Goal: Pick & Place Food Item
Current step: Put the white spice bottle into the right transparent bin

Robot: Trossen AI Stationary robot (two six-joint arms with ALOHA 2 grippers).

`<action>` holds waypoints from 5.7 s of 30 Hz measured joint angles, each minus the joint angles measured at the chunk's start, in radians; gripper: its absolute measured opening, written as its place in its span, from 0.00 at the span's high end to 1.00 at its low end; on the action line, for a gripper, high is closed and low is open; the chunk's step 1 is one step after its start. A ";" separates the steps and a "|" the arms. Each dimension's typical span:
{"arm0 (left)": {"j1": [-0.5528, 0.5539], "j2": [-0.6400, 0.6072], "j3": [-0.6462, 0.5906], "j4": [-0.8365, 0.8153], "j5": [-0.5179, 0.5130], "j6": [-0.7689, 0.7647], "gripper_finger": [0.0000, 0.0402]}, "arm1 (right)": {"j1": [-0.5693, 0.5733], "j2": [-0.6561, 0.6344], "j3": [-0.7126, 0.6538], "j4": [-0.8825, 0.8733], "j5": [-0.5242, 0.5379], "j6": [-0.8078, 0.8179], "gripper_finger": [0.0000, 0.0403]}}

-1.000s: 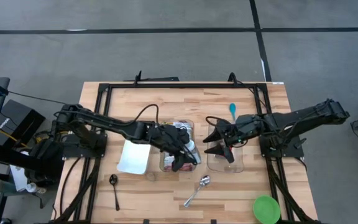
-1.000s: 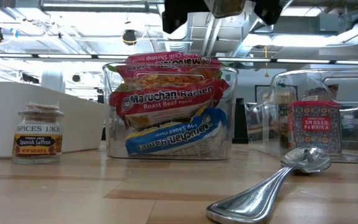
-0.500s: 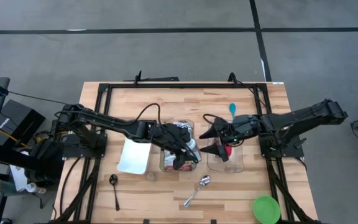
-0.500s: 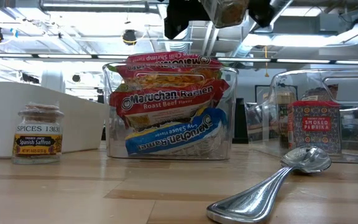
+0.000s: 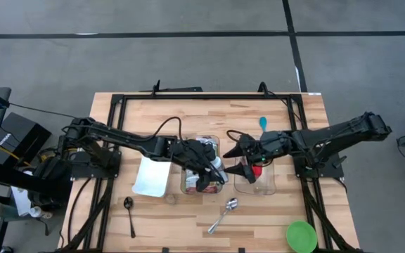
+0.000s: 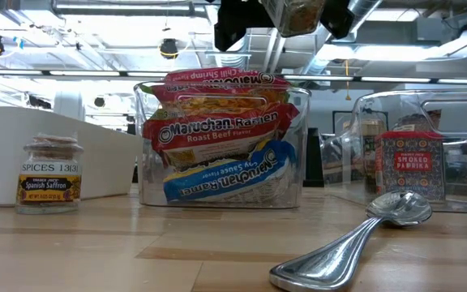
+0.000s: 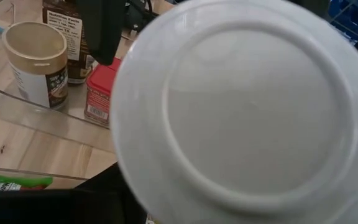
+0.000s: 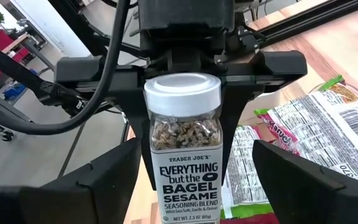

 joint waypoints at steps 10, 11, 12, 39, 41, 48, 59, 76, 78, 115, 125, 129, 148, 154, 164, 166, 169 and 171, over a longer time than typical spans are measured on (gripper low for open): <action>0.000 0.000 0.000 0.001 -0.003 0.000 0.50 | 0.001 0.053 0.001 0.045 -0.004 0.000 0.25; 0.000 0.000 0.000 0.000 -0.003 0.000 0.49 | 0.001 0.061 0.010 0.047 -0.006 -0.001 0.25; 0.000 0.000 0.000 -0.001 -0.002 0.000 0.50 | 0.001 0.066 0.019 0.047 -0.018 -0.004 0.25; 0.000 0.000 0.000 -0.005 -0.002 -0.008 0.52 | 0.011 0.114 0.099 -0.057 -0.053 -0.008 0.36; -0.001 0.000 0.000 -0.005 -0.002 -0.008 0.52 | 0.007 0.114 0.099 -0.056 -0.053 -0.008 0.40; -0.001 0.000 0.000 -0.005 0.001 -0.012 0.49 | 0.004 0.114 0.099 -0.055 -0.052 -0.011 0.54; 0.000 0.000 0.000 -0.005 -0.006 -0.011 0.39 | 0.004 0.114 0.099 -0.057 -0.053 -0.004 0.51; 0.000 0.000 0.000 -0.032 0.058 -0.012 0.28 | 0.004 0.107 0.098 -0.109 -0.053 -0.008 0.54; 0.000 -0.006 -0.001 -0.051 0.058 -0.012 0.28 | 0.004 0.098 0.098 -0.119 -0.053 -0.009 0.54; 0.017 -0.158 -0.007 -0.110 -0.094 0.018 0.28 | 0.405 -0.036 0.085 -0.742 0.610 0.443 0.54; 0.017 -0.158 -0.007 -0.110 -0.098 0.018 0.28 | 0.467 0.148 0.084 -0.738 0.652 0.587 0.54; 0.017 -0.158 -0.007 -0.110 -0.098 0.018 0.28 | 0.468 0.205 0.084 -0.738 0.655 0.629 0.54; 0.017 -0.157 -0.007 -0.111 -0.097 0.018 0.28 | 0.468 0.371 0.084 -0.708 0.767 0.801 0.54; 0.017 -0.157 -0.007 -0.111 -0.093 0.018 0.28 | 0.473 0.393 0.084 -0.721 0.802 0.904 0.54; 0.017 -0.157 -0.007 -0.111 -0.094 0.018 0.28 | 0.473 0.393 0.085 -0.764 0.813 0.975 0.54; 0.017 -0.157 -0.007 -0.111 -0.094 0.018 0.28 | 0.473 0.393 0.085 -0.764 0.813 0.993 0.54; 0.017 -0.157 -0.007 -0.111 -0.094 0.018 0.29 | 0.473 0.393 0.084 -0.758 0.811 1.000 0.52; 0.017 -0.157 -0.007 -0.111 -0.099 0.018 0.29 | 0.473 0.393 0.085 -0.756 0.811 1.000 0.51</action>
